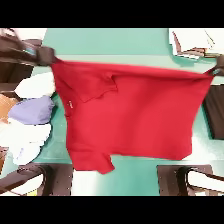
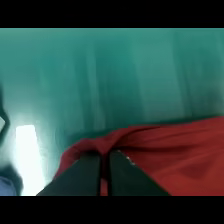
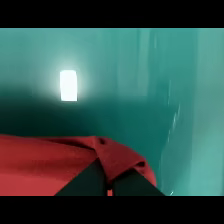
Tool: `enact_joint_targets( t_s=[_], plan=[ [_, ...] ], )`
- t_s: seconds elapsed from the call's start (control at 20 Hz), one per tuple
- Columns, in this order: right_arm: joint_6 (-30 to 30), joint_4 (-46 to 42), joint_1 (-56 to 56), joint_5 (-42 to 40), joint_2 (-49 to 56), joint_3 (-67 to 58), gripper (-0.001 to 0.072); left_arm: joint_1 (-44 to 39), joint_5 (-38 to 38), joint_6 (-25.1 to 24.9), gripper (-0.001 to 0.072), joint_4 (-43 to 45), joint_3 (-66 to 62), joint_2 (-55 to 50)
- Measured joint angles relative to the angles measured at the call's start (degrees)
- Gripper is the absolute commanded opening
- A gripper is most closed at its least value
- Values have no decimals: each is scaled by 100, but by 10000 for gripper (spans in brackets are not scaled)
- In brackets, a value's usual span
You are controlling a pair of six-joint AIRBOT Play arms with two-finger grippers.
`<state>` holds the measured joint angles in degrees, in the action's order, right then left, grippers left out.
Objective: Fold the shirts.
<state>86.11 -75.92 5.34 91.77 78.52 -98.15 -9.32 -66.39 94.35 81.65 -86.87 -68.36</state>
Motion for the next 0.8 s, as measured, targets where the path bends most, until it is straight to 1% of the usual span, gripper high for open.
enact_joint_targets(
  t_s=[0.2,0.3,0.4,0.5,0.6,0.8],
  plan=[
    [0,-101,-243,-330,1215,-219,14,103,815,-11,28,-22,192,-1134],
    [0,-114,-297,-533,1740,-603,14,227,1172,-15,29,-144,116,-1491],
    [-13,-15,-323,-634,2076,-979,14,382,1357,-37,28,-291,61,-1696],
    [-70,52,-341,-627,2264,-1152,14,481,1268,-201,29,-442,44,-1799],
    [-114,83,-382,-616,2286,-1025,14,542,1025,-459,29,-544,125,-1849],
    [-146,70,-490,-820,2002,-107,15,584,706,-704,29,-671,662,-1897]
  ],
)
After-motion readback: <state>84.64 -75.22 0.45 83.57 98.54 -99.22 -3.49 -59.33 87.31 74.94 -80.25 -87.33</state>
